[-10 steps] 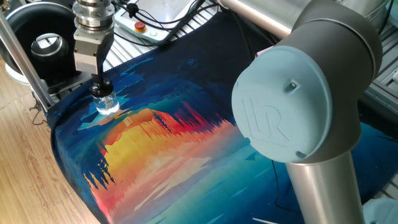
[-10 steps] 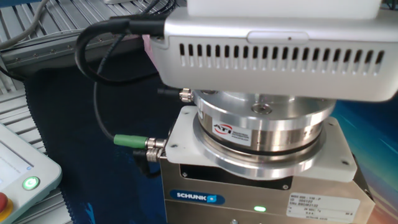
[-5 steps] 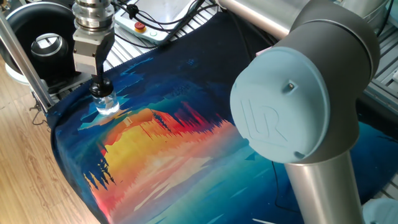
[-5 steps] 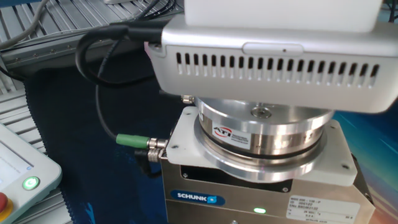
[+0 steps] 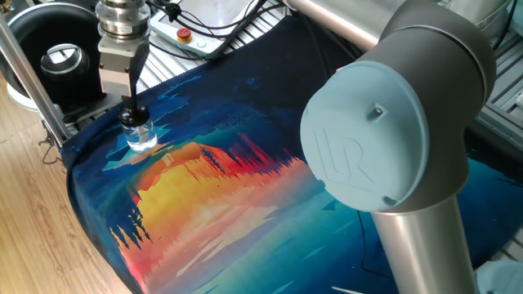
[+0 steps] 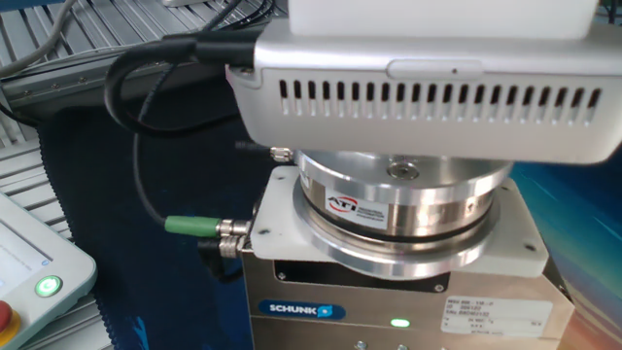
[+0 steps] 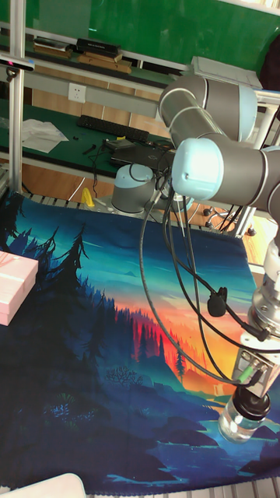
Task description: Unscrew the lid from the jar
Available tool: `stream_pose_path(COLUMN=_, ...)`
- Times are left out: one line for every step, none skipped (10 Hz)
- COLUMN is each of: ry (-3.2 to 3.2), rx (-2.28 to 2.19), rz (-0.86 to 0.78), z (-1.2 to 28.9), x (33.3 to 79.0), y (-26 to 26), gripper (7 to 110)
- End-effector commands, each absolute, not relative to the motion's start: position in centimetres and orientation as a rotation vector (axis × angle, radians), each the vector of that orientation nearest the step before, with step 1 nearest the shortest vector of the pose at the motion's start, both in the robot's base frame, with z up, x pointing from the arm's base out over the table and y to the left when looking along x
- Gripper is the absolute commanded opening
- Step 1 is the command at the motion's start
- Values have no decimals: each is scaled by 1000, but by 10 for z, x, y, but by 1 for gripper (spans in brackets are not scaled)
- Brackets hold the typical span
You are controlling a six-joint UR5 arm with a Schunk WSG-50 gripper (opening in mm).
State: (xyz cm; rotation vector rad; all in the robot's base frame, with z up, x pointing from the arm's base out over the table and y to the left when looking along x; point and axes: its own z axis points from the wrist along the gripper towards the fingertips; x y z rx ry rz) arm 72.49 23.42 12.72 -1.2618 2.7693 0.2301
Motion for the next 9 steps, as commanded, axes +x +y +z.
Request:
stream_pose_path(ry=2755, rx=-1299, rz=212, z=125, x=724, y=235, gripper=22)
stream_pose_path(ry=2757, rx=-1299, rz=194, z=123, x=723, y=235, gripper=22)
stream_pose_path(ry=2757, rx=-1305, rz=185, z=122, x=721, y=236, gripper=22)
stream_pose_path(ry=2752, rx=-1318, rz=183, z=121, x=720, y=237, gripper=22)
stream_pose_path(ry=2742, rx=-1334, rz=189, z=121, x=719, y=239, gripper=22)
stream_pose_path(ry=2725, rx=-1359, rz=196, z=122, x=719, y=240, gripper=22)
stream_pose_path(ry=2713, rx=-1382, rz=198, z=122, x=719, y=241, gripper=22)
stream_pose_path(ry=2702, rx=-1401, rz=196, z=122, x=719, y=240, gripper=22)
stream_pose_path(ry=2690, rx=-1426, rz=196, z=122, x=718, y=240, gripper=22)
